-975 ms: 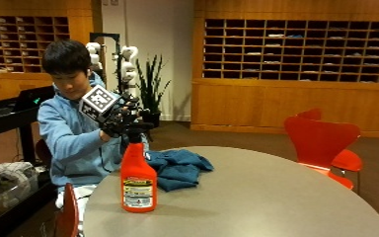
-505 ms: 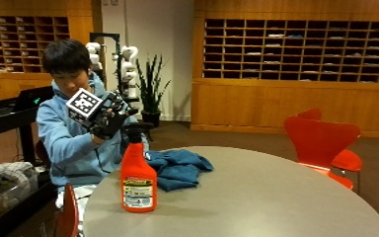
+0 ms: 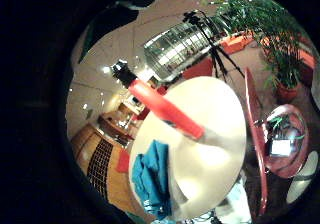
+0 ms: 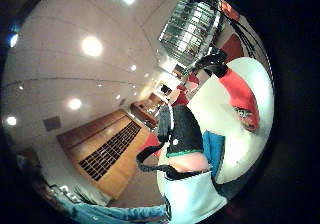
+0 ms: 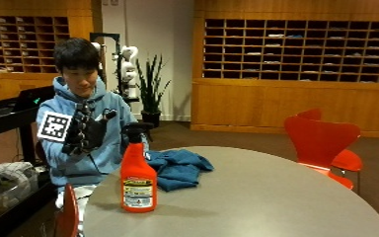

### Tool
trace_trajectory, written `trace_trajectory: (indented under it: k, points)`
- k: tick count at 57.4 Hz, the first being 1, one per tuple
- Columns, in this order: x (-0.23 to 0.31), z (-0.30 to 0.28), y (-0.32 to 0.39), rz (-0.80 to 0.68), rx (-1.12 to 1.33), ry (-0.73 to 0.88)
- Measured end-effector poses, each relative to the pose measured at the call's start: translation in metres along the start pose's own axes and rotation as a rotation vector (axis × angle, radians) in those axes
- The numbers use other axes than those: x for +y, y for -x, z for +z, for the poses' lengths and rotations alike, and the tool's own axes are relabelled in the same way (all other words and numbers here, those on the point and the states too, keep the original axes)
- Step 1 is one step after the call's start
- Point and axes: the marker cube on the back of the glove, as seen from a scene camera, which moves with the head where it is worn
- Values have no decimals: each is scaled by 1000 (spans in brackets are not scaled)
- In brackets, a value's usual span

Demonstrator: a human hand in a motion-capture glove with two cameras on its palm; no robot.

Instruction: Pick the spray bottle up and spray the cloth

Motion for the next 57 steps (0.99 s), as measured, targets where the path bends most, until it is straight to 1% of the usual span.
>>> trace_trajectory:
  k: [8,14,20,26,30,35,39,43,49,57]
  points:
    - [-14,13,-20,126,-73,13]
    - [-25,26,-34,190,-111,20]
    - [-22,32,-42,238,-147,57]
    - [-30,41,-48,251,-189,57]
    - [-25,39,-53,197,-216,162]
    - [-36,56,-52,280,-203,60]
    - [-42,64,-54,295,-204,51]
    - [-42,69,-54,280,-227,41]
    - [-38,74,-52,271,-224,78]
    - [-45,86,-53,259,-194,75]
